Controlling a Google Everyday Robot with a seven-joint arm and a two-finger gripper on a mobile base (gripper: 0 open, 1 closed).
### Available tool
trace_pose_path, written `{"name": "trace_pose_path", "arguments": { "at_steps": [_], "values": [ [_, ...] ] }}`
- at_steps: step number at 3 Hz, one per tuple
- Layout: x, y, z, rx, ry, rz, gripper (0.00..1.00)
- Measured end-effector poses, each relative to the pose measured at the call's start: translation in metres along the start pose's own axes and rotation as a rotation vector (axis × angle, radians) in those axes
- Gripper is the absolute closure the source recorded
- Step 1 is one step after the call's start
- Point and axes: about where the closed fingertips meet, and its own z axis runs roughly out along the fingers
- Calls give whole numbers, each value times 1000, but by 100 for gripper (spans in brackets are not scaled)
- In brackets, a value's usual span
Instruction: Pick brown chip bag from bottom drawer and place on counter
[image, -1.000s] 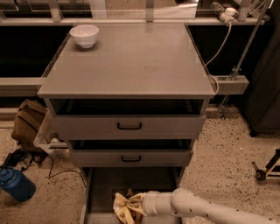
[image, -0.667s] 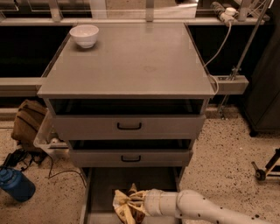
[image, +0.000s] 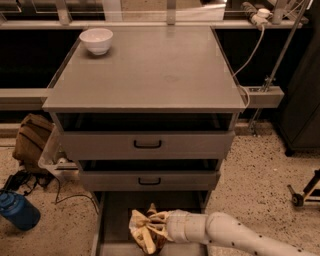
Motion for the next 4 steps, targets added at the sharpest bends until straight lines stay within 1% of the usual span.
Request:
{"name": "trace_pose_path", "arguments": {
  "at_steps": [1, 2, 3, 4],
  "values": [
    [-71, -24, -28, 43, -10, -82, 100],
    [-147, -46, -60, 97, 4, -176, 100],
    [-178, -53, -71, 116, 22, -236, 100],
    [-178, -53, -71, 116, 22, -236, 100]
  ]
}}
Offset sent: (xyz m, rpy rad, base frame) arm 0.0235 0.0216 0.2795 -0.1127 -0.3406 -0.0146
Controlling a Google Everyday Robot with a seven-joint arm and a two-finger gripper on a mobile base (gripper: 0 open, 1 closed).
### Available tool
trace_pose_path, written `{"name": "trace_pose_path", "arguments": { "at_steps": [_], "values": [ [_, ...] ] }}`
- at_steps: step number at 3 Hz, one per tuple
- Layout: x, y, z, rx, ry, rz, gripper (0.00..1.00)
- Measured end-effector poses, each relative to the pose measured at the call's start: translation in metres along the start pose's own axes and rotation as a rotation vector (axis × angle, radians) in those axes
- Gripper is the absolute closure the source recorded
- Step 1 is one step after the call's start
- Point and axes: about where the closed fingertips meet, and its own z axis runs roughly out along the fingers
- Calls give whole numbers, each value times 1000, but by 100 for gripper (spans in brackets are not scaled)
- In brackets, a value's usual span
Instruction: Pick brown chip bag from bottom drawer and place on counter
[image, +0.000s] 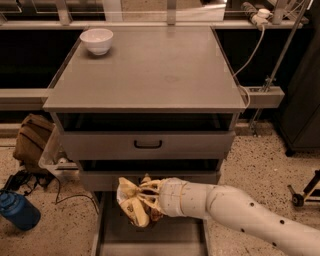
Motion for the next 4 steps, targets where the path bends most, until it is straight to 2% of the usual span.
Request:
{"name": "trace_pose_path", "arguments": {
  "at_steps": [1, 3, 4],
  "values": [
    [-24, -16, -13, 24, -6, -46, 100],
    [-142, -96, -73, 114, -2, -210, 100],
    [-185, -129, -99, 163, -20, -263, 100]
  ]
}}
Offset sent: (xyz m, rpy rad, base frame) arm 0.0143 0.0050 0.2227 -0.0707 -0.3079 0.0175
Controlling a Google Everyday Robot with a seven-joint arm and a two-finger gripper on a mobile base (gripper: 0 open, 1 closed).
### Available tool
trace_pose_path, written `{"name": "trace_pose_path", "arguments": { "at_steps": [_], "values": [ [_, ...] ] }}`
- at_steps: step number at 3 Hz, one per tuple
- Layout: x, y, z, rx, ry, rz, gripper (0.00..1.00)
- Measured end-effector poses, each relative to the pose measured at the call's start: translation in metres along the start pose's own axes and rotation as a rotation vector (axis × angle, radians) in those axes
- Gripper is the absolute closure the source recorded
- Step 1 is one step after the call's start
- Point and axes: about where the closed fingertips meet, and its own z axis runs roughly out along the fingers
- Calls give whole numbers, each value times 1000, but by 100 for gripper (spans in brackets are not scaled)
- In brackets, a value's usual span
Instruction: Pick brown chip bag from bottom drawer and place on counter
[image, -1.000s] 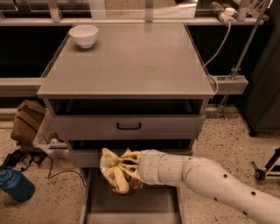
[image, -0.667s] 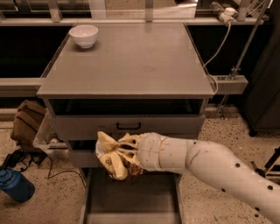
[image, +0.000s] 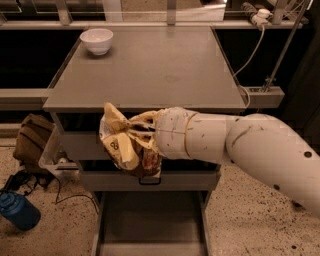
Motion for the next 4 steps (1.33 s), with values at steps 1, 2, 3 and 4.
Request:
{"name": "trace_pose_path", "arguments": {
  "at_steps": [1, 2, 3, 4],
  "values": [
    [0, 0, 0, 0, 0, 0, 100],
    [-18, -27, -12, 27, 6, -50, 100],
    [-53, -84, -29, 60, 11, -129, 100],
    [-53, -84, -29, 60, 11, -129, 100]
  ]
}}
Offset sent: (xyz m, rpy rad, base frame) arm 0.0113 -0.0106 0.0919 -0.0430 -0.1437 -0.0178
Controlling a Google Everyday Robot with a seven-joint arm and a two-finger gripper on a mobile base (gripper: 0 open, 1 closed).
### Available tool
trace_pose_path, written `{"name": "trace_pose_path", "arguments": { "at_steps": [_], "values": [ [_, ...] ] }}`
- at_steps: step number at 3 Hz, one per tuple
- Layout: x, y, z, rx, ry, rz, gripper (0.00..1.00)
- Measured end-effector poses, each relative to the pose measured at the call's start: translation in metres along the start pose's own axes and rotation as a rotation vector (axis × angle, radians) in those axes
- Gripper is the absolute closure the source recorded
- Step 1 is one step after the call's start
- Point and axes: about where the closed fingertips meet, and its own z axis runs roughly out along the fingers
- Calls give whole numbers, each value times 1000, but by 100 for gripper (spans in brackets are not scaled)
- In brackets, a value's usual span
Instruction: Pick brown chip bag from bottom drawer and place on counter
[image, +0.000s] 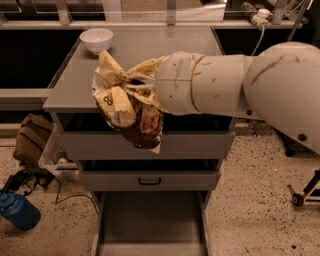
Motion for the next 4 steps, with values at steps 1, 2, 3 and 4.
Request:
{"name": "trace_pose_path", "arguments": {
  "at_steps": [1, 2, 3, 4],
  "values": [
    [-3, -14, -5, 19, 17, -33, 100],
    [-5, -55, -13, 45, 56, -104, 100],
    [3, -118, -27, 112, 109, -151, 100],
    [31, -152, -40, 180, 158, -156, 100]
  ]
}}
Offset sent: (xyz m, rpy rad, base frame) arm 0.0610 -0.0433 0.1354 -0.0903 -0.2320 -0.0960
